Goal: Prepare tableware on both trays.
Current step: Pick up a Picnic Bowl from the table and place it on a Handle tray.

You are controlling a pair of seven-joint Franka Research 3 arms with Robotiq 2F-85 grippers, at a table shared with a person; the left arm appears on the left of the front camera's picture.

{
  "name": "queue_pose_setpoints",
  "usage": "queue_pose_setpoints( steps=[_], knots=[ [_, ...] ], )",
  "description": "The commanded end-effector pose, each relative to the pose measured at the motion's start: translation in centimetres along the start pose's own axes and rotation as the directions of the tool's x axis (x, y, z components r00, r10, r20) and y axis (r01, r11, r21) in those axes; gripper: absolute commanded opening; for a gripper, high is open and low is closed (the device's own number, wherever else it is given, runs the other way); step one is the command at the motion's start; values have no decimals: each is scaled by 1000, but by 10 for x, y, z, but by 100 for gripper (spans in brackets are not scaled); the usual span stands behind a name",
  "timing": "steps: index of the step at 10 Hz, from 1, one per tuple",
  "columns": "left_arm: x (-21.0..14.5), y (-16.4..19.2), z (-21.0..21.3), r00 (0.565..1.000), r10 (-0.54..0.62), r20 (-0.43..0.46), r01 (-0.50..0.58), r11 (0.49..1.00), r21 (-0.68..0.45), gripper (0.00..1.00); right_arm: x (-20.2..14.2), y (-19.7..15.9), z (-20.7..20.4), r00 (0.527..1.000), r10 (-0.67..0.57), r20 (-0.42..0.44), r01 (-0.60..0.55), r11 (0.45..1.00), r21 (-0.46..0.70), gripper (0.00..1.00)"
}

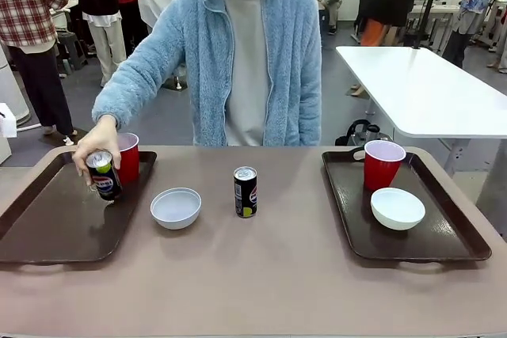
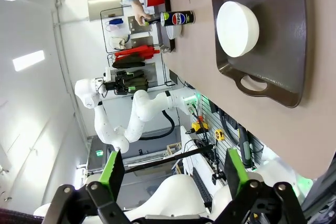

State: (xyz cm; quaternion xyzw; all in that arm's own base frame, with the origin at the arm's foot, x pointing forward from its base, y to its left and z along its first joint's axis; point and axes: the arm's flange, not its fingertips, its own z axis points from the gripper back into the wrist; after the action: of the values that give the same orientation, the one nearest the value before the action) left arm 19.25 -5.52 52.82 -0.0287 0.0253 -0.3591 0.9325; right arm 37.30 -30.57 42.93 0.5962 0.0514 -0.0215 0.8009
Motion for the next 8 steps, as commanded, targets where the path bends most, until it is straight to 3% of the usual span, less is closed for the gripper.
queue_pose_setpoints(
  steps=[1, 3, 5, 7, 8],
  knots=[
    [19, 18, -16, 1000, 19, 16, -19, 1000, -8, 100, -1, 2, 0, 1000, -4, -3, 4, 1000, 0, 100],
    [32, 27, -15, 996, 81, 34, -80, 996, -44, 100, -1, 2, 0, 1000, -4, -3, 4, 1000, 0, 100],
    [95, 35, -16, 977, 209, 48, -209, 978, -7, 100, -1, 2, 0, 1000, -4, -3, 4, 1000, 0, 100],
    [167, 43, -31, 932, 352, 87, -361, 925, 117, 100, -1, 2, 0, 1000, -4, -3, 4, 1000, 0, 100],
    [192, 48, -35, 902, 414, 127, -428, 896, 116, 100, -1, 2, 0, 1000, -4, -3, 4, 1000, 0, 100]
  ],
)
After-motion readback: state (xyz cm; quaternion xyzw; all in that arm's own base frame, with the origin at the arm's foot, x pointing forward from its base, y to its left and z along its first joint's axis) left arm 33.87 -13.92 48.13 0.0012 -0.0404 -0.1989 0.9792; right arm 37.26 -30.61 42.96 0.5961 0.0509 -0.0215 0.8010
